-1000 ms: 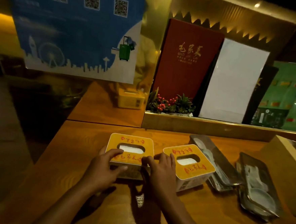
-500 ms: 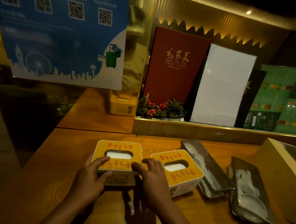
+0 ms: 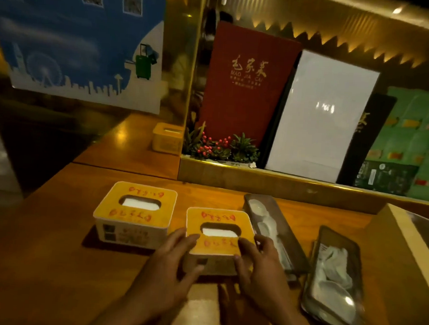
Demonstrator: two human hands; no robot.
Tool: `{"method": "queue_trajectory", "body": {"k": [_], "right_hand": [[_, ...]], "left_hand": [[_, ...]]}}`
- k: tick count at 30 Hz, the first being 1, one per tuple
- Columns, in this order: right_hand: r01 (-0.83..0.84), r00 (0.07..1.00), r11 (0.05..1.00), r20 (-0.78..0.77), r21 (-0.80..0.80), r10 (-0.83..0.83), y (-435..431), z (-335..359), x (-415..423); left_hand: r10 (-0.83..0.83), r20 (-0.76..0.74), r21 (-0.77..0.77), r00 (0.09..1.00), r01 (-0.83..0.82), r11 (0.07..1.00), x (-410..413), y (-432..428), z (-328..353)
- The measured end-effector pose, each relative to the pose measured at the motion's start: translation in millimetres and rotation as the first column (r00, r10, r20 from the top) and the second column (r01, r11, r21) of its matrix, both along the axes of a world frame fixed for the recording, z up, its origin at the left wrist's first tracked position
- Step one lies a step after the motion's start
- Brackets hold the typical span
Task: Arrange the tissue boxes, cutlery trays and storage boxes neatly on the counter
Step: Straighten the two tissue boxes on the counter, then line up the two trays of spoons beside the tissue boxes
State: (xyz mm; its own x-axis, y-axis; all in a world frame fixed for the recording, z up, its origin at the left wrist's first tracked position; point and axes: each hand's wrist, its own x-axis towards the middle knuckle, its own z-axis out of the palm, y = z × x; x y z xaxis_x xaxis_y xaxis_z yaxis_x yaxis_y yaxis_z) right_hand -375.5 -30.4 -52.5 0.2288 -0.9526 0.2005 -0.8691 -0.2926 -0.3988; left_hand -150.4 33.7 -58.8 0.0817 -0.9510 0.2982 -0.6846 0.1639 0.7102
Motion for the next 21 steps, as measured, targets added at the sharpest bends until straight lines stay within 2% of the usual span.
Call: {"method": "queue_trajectory", "body": {"k": [2, 5, 8, 11, 14, 17, 19, 21], "right_hand": [[-0.078, 0.995, 0.996, 0.061, -0.044, 0.081, 6, -7, -13], [-0.170, 0.976, 0.982, 0.124, -0.079, 0.179, 10, -19, -27], [-0.176, 0.947, 0.984, 0.274, 0.008, 0.168, 10, -13, -28], [-0.246, 0.934, 0.969, 0.270, 0.003, 0.236, 8, -5, -32], [-0.291, 0.950, 0.956, 0.108, -0.026, 0.292, 4, 0, -49], [-0.106, 0.993, 0.988, -0.060, -0.111, 0.100, -12, 8, -74], [-0.013, 0.970, 0.998, -0.241, -0.067, -0.004, -18, 8, -86], [0.008, 0.949, 1.000, -0.314, -0.015, -0.012, -15, 1, -88]], "left_hand": [[0.039, -0.036, 0.059, 0.999, -0.037, 0.998, -15, -3, -5], [0.125, -0.080, 0.023, 0.989, -0.123, 0.992, -23, -5, -12], [0.172, -0.099, 0.001, 0.980, -0.172, 0.985, -26, -5, -18], [0.226, -0.110, -0.009, 0.968, -0.228, 0.974, -32, -3, -22], [0.239, -0.100, 0.007, 0.966, -0.240, 0.971, -36, -1, -22], [0.271, -0.087, 0.013, 0.959, -0.271, 0.962, -35, 7, -25], [0.322, -0.043, -0.048, 0.946, -0.324, 0.945, -38, 15, -27], [0.319, -0.018, -0.157, 0.948, -0.317, 0.935, -49, 24, -27]]}}
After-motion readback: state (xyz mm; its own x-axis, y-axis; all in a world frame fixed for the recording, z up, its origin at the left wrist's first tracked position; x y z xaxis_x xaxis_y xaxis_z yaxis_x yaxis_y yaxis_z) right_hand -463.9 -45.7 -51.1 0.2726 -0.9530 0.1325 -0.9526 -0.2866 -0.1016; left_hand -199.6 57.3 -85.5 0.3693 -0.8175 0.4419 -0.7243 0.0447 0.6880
